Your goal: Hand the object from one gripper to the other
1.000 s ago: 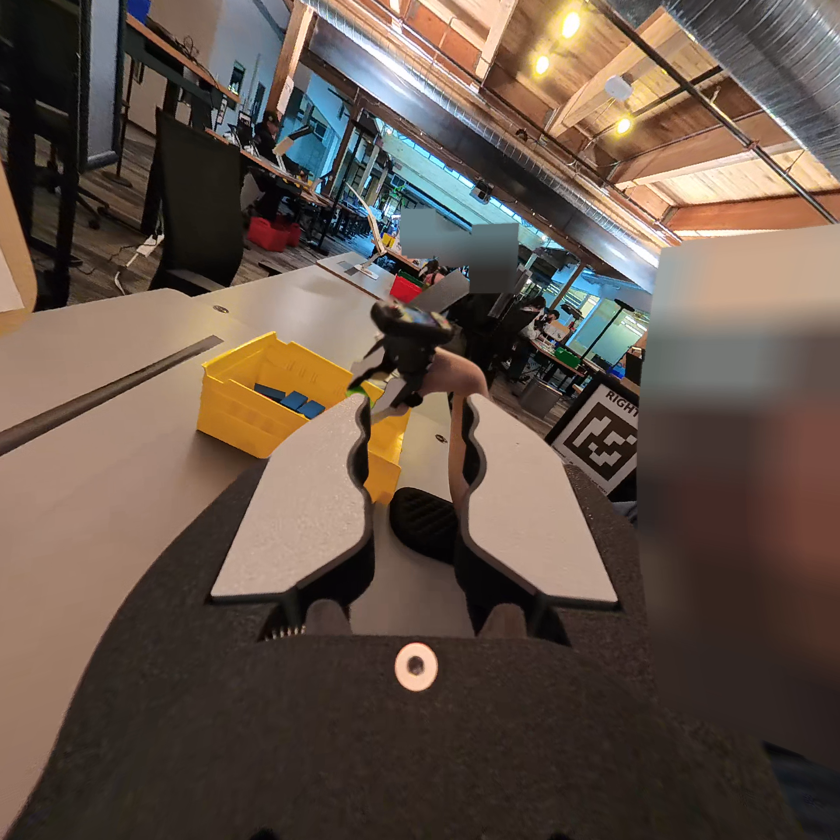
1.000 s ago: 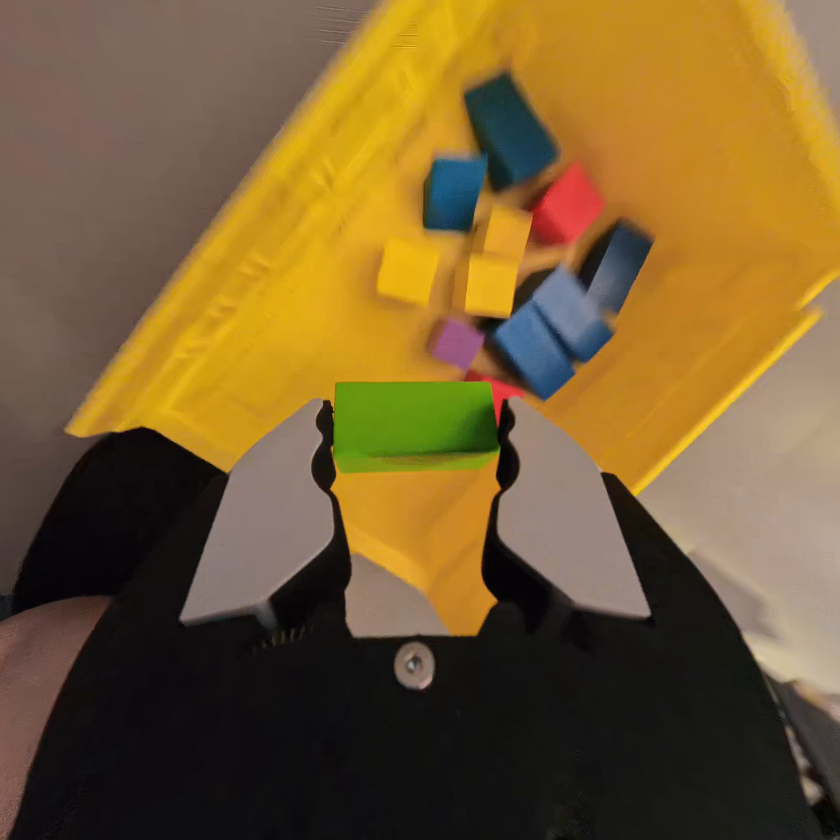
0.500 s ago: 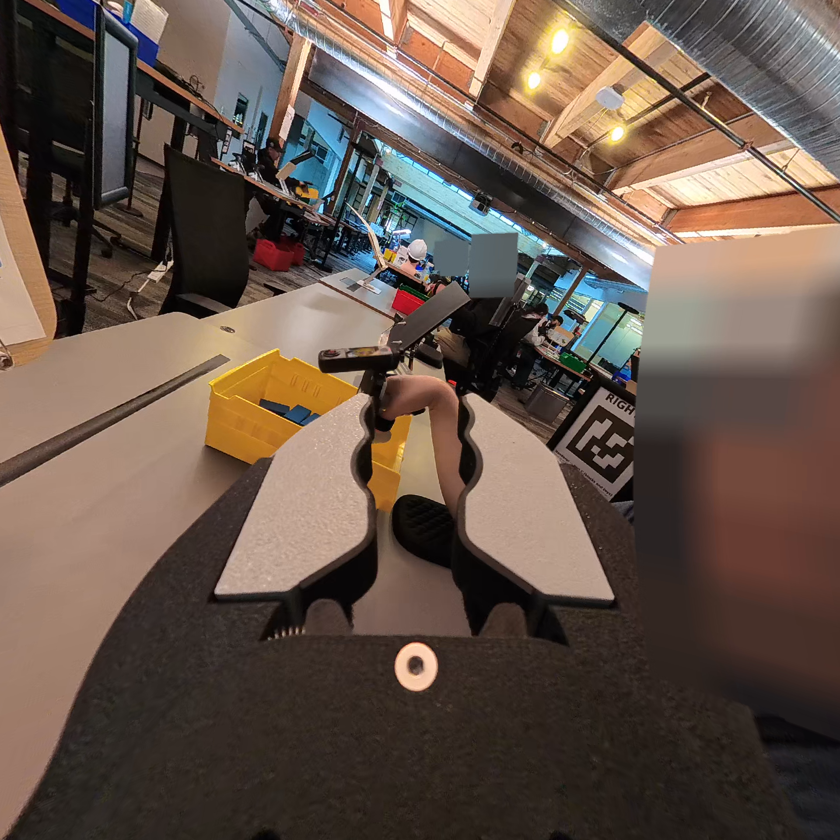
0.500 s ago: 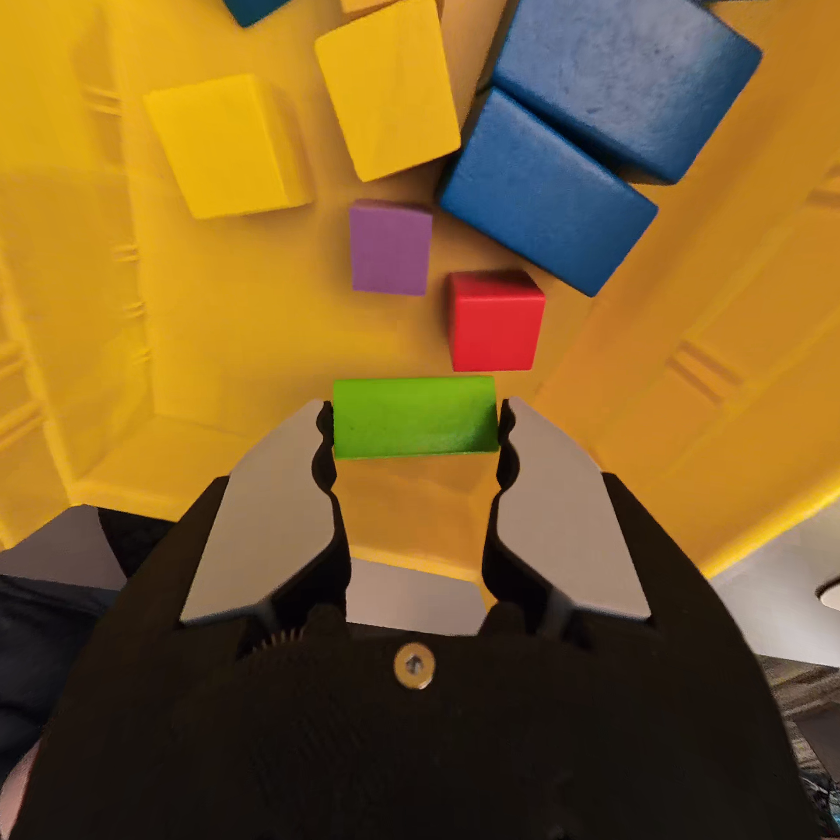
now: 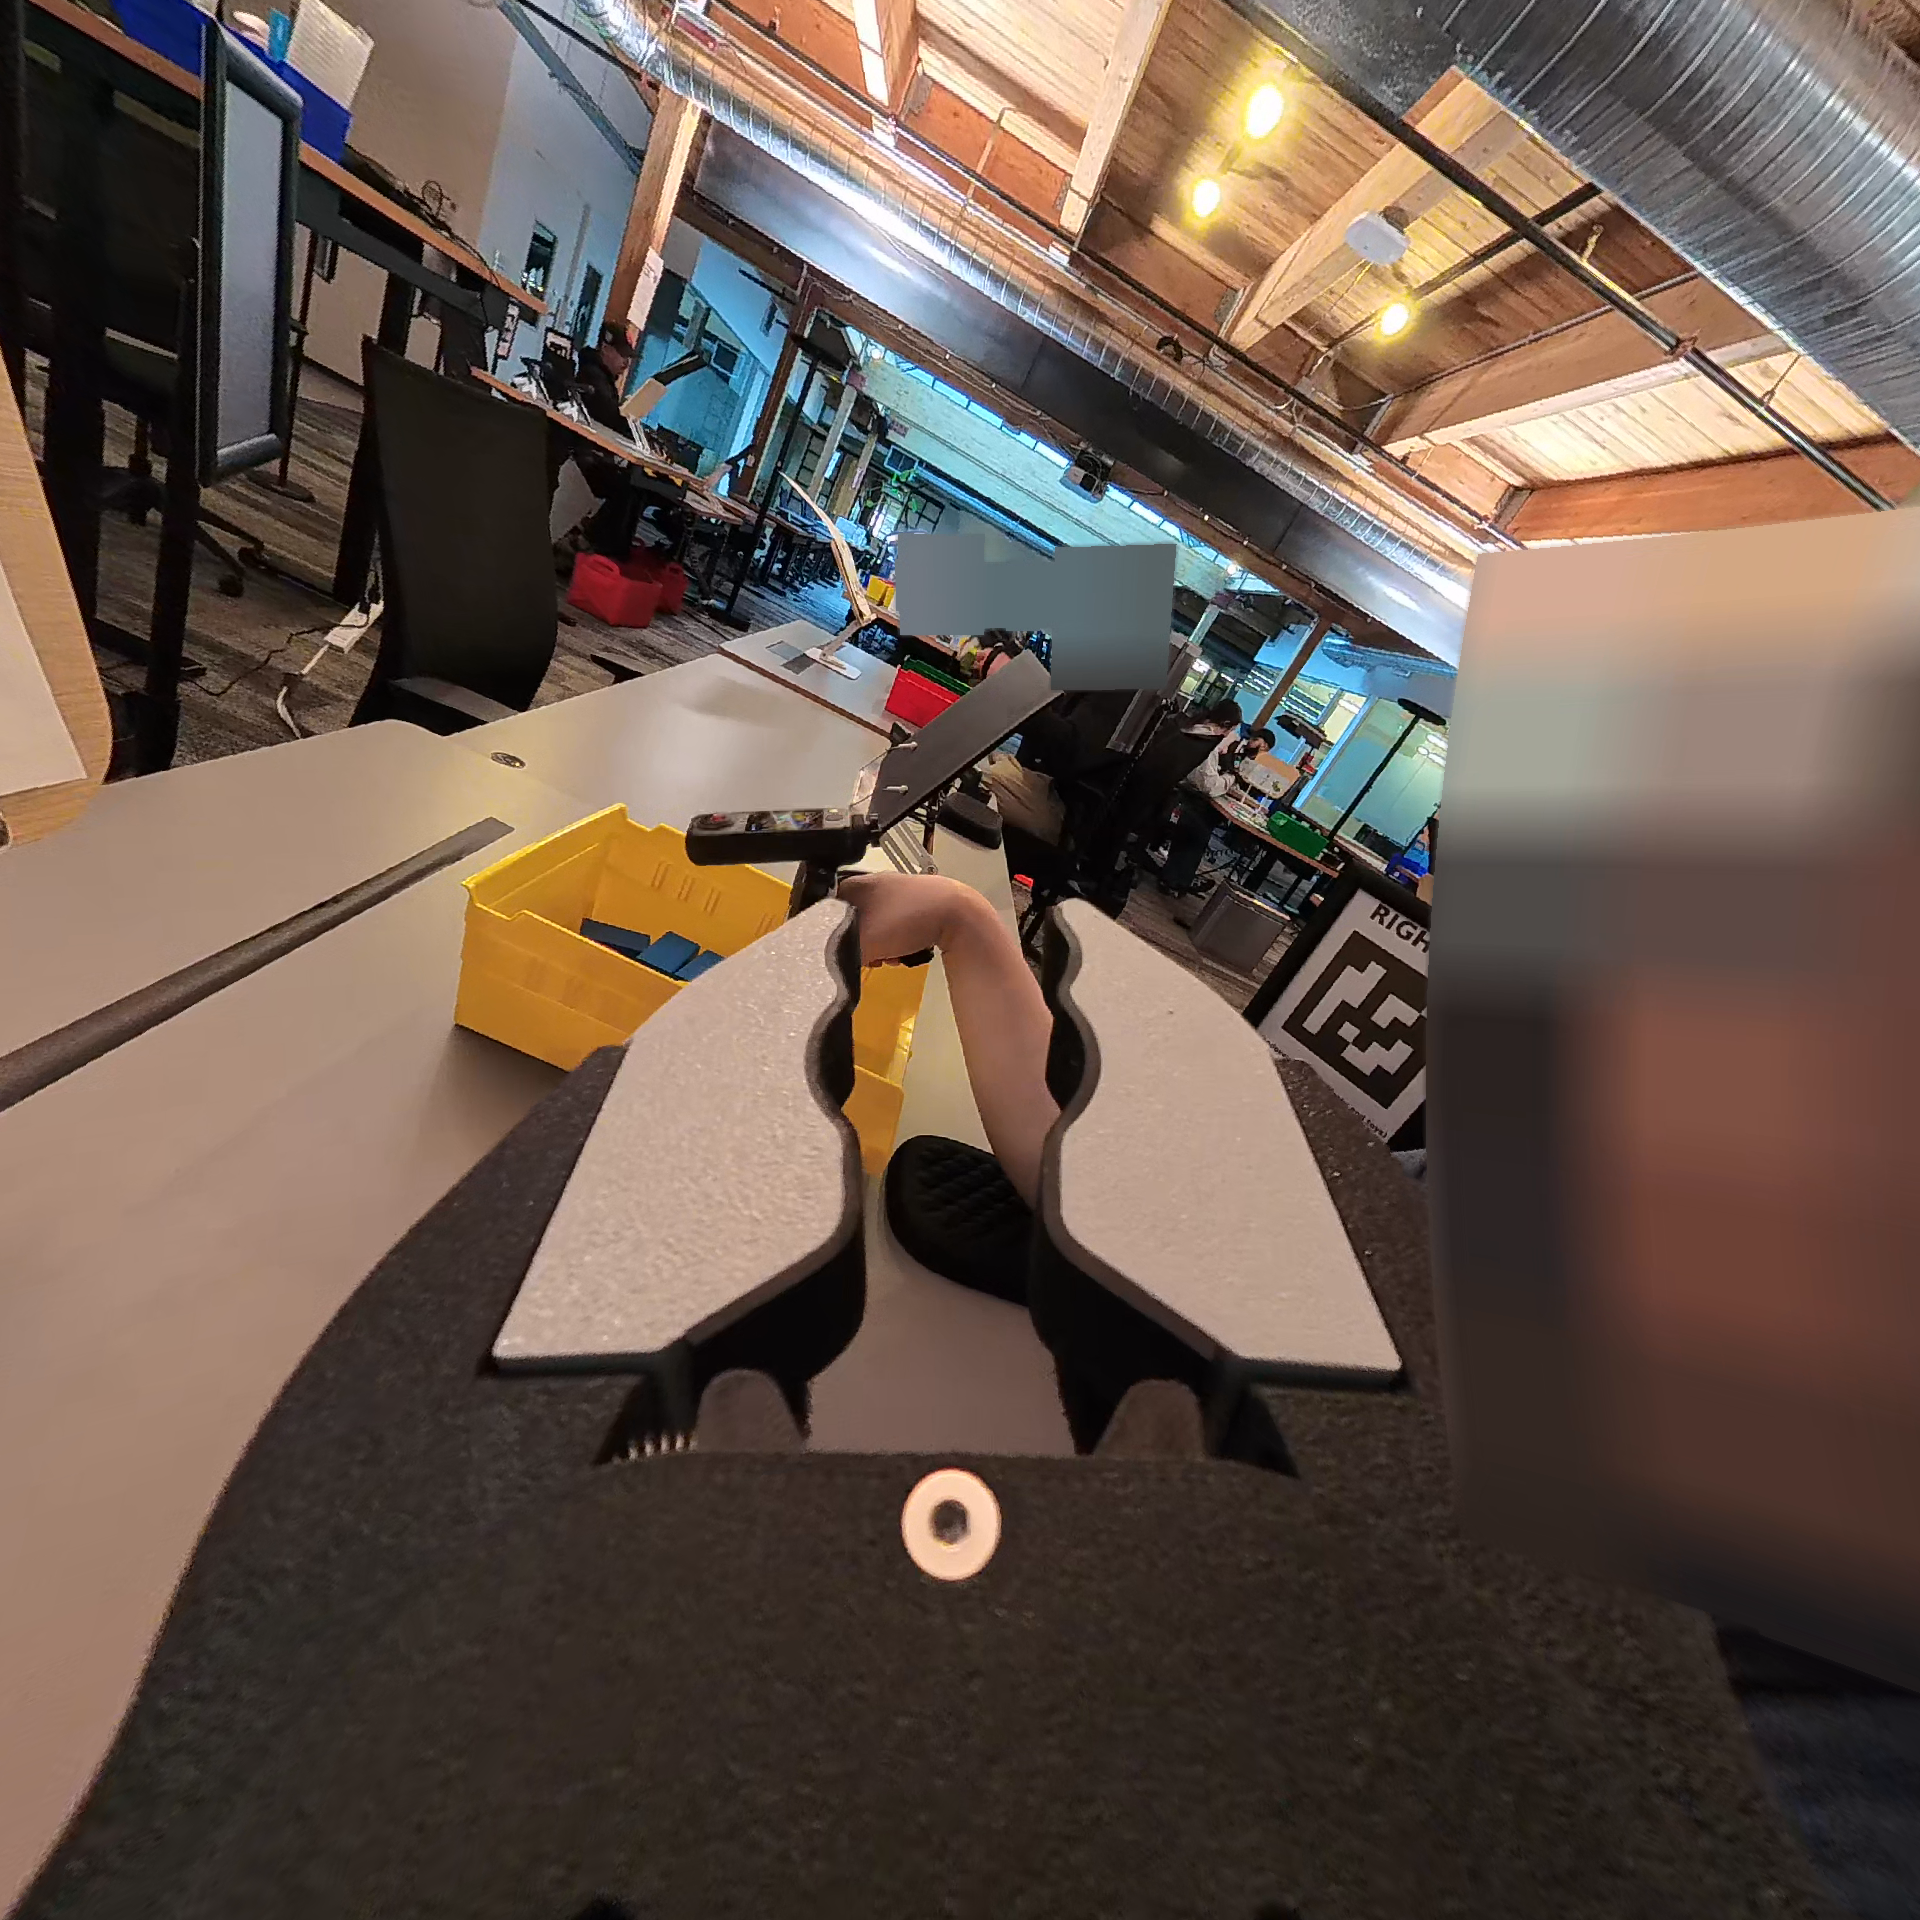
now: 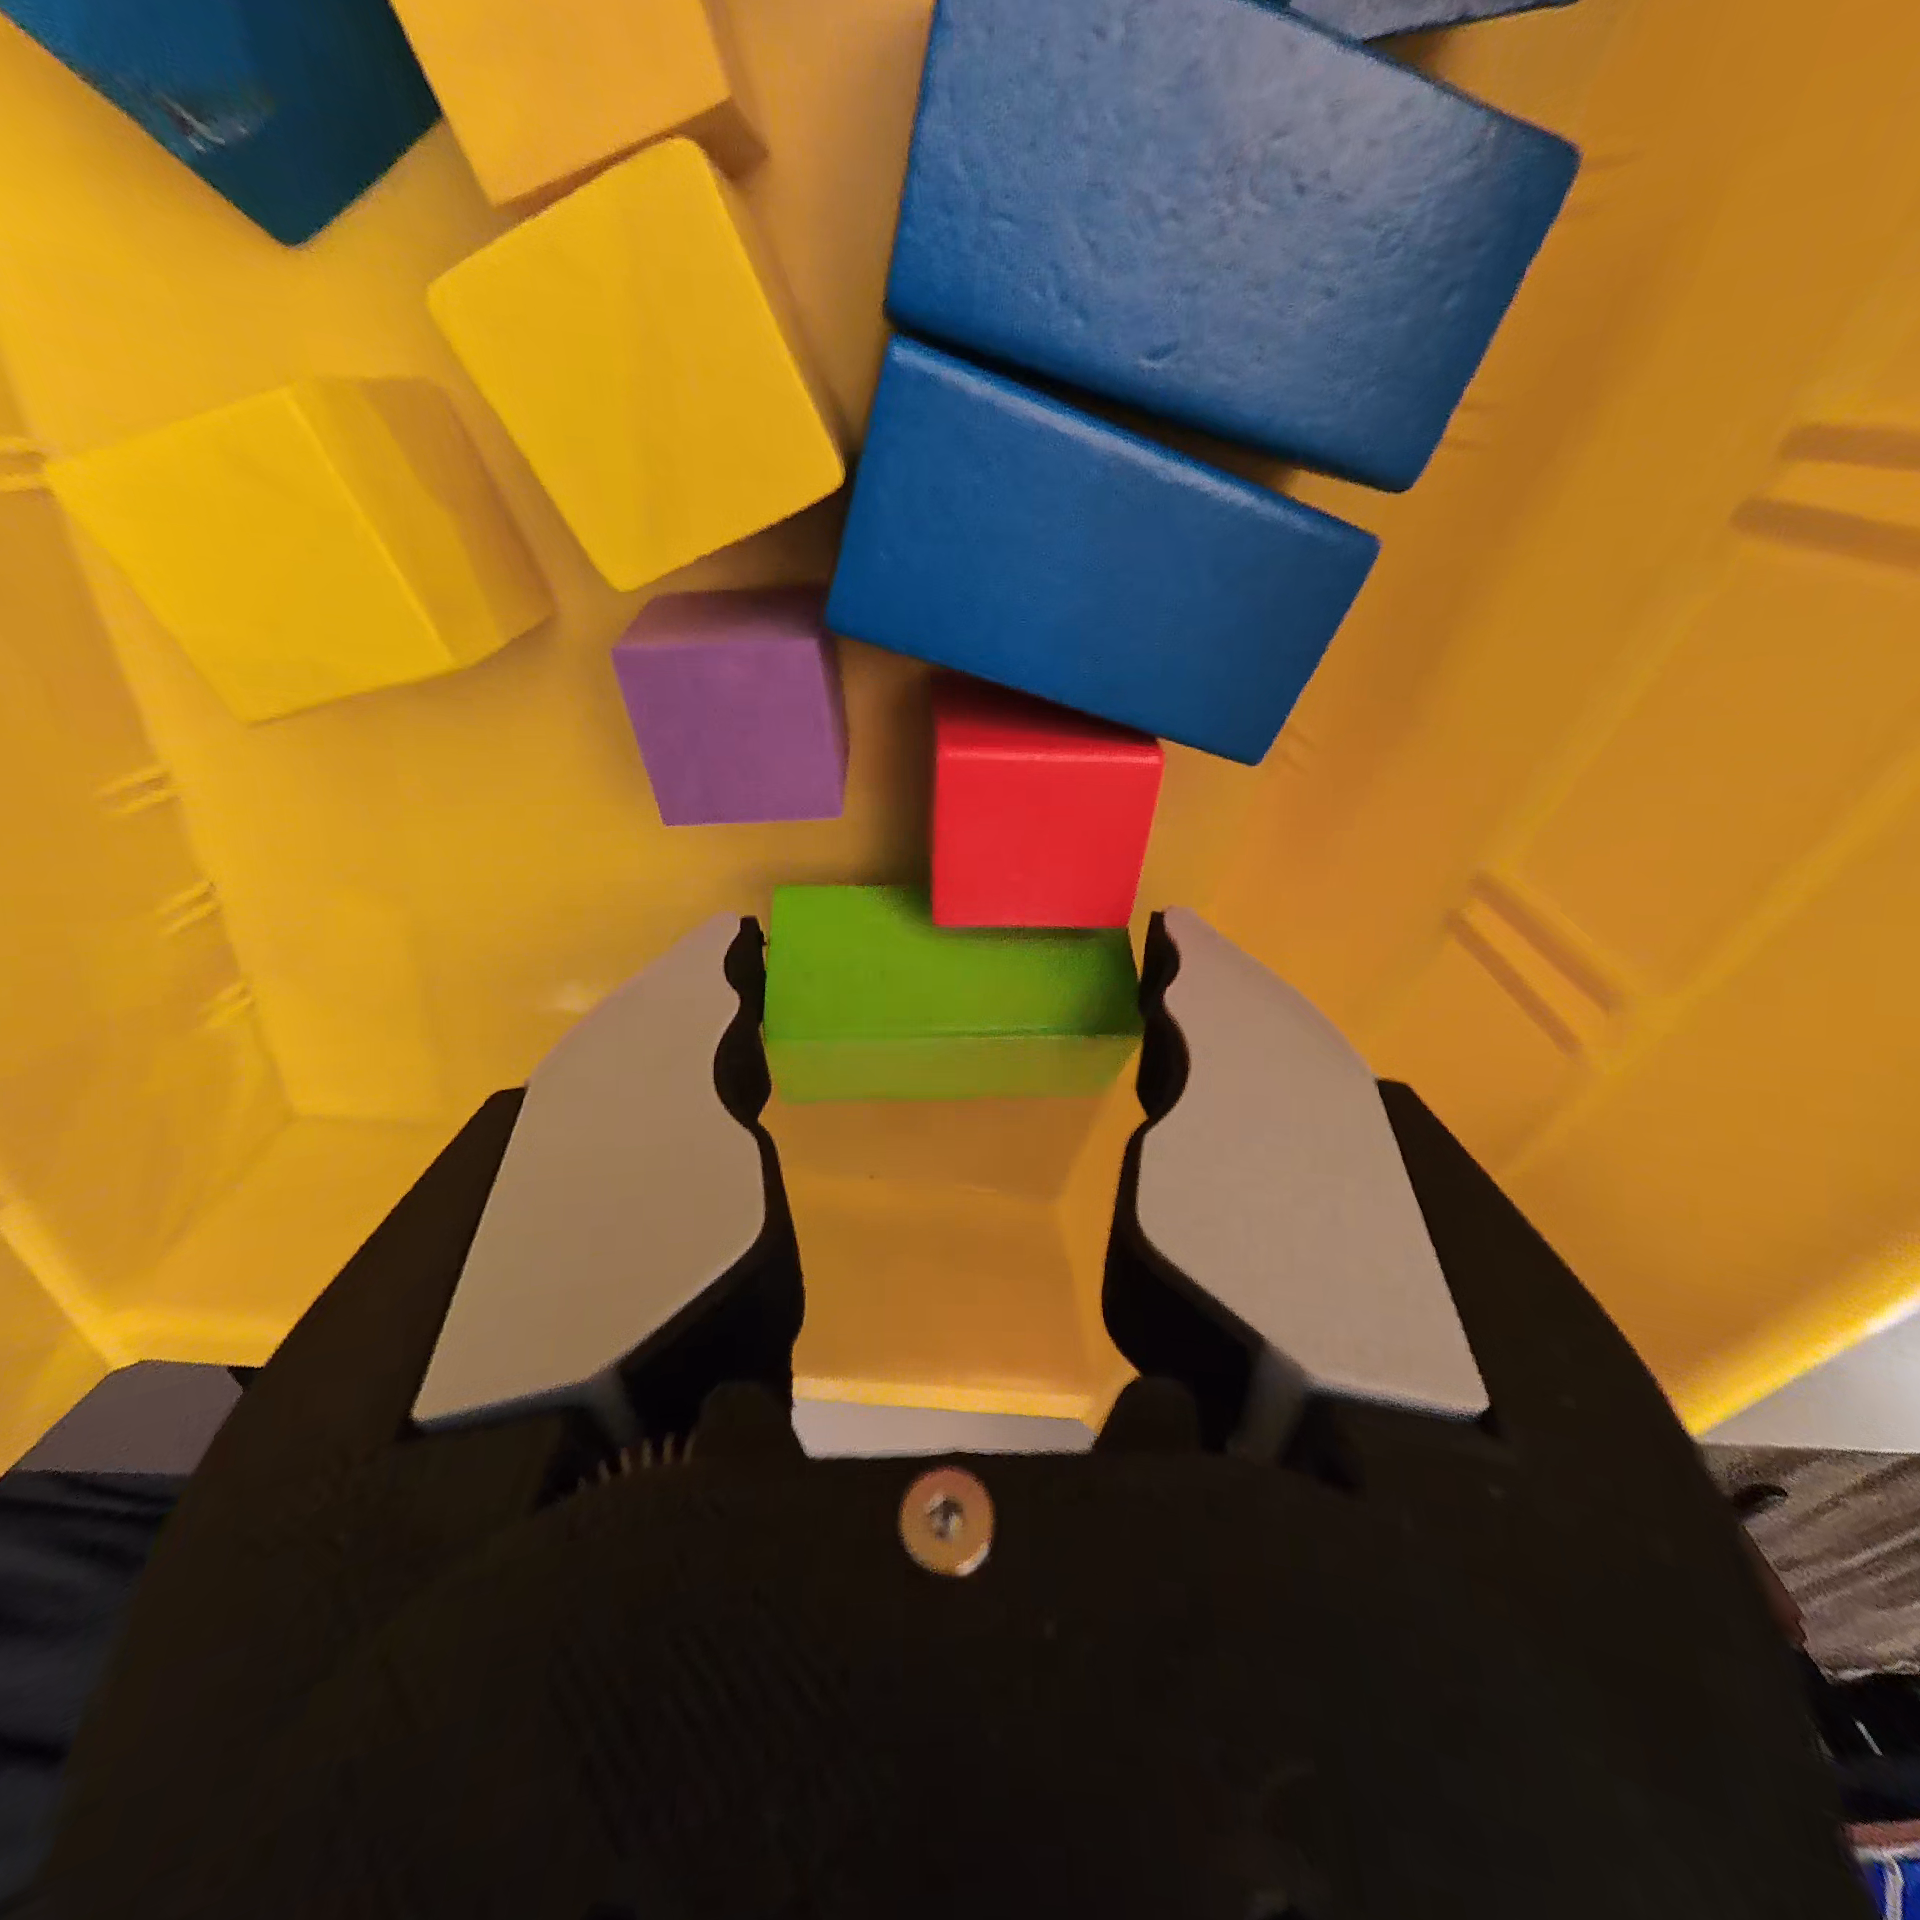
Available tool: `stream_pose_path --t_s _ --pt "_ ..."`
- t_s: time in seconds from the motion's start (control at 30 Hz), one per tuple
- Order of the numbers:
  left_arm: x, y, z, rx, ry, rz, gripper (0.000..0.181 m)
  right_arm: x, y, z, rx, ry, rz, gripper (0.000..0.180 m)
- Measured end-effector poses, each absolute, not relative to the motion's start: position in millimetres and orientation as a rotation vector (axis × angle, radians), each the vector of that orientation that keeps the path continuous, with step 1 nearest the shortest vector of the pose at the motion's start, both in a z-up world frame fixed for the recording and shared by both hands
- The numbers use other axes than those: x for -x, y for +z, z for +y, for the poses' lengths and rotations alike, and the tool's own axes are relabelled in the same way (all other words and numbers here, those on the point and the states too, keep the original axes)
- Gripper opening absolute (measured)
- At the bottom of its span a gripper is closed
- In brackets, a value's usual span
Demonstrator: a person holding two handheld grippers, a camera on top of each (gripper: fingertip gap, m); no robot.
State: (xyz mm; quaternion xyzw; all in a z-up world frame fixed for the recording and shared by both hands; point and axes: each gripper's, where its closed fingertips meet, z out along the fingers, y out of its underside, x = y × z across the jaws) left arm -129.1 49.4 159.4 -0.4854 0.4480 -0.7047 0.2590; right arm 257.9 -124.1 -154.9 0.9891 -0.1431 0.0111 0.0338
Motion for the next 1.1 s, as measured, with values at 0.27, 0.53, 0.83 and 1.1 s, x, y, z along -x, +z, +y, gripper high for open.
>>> stream_pose_path --t_s 0.27,0.53,0.83,1.1 --pt "130 159 49 1.301 -1.914 1.218 0.032 -259 -160 -123 -3.023 0.039 -0.424 0.071" --pt "130 159 49 1.292 -1.924 1.222 0.032 -260 -163 -121 -3.021 0.032 -0.419 0.056" --pt "135 161 46 1.276 -1.920 1.246 0.031 -258 -146 -118 -3.067 0.077 -0.392 0.065" --pt "181 115 123 1.621 -1.381 1.131 0.032 -237 -72 -105 -3.300 0.293 -0.296 0.065"
